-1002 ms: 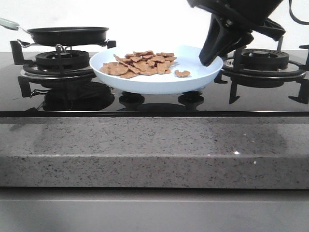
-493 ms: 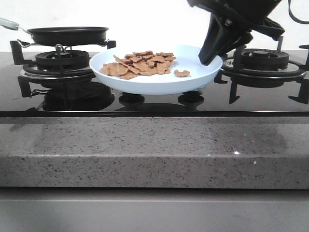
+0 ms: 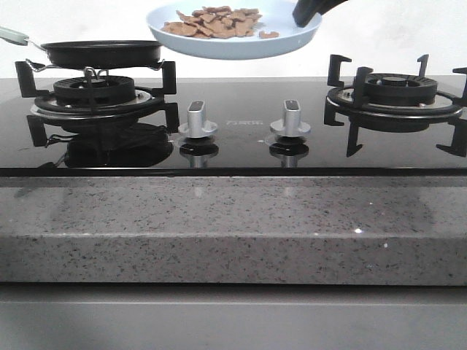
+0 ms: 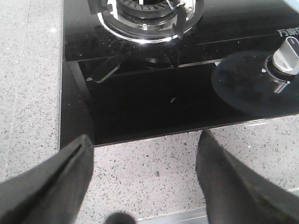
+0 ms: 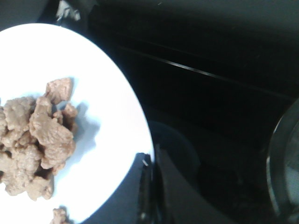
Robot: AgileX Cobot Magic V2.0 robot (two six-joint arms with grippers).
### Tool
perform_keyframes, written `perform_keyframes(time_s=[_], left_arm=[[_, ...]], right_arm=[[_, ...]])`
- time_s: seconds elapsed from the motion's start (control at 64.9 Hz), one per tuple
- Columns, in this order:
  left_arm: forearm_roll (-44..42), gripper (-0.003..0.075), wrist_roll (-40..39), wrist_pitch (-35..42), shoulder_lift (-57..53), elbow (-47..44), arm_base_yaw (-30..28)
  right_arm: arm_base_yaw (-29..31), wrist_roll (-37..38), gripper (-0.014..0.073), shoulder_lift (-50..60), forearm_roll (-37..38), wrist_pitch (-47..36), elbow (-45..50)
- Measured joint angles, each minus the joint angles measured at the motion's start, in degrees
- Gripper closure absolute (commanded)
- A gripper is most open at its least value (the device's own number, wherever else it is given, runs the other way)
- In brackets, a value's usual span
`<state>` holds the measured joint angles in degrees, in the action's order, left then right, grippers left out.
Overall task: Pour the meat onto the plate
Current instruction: 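Carry the plate of meat back between the burners and set it down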
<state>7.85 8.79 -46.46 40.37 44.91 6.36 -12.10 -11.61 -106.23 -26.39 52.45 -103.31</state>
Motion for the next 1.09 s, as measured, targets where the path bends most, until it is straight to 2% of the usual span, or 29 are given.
perform_keyframes(time_s=[0.324,0.725,0.833,1.033,1.095], left_arm=[[0.0,0.0262,0.0,0.0,0.0,0.0,0.0],[0.0,0.0262,0.0,0.0,0.0,0.0,0.0],[0.0,0.0262,0.0,0.0,0.0,0.0,0.0],[0.0,0.0262,0.0,0.0,0.0,0.0,0.0],[0.0,0.0262,0.0,0.0,0.0,0.0,0.0]], right_arm=[[1.47,0.49,0.0707,-11.75,0.43,2.45,-11.34],[1.47,0.49,0.0695,-17.15,0.94,0.47,-11.98],[1.47,0.58,0.0594,-17.15,1.15,0.23,-11.98],[1.47,1.6,0.0324,-17.15,3.81,0.23,-12.11],[1.47,1.74,0.0293,-17.15,4.78,0.36,-12.22]])
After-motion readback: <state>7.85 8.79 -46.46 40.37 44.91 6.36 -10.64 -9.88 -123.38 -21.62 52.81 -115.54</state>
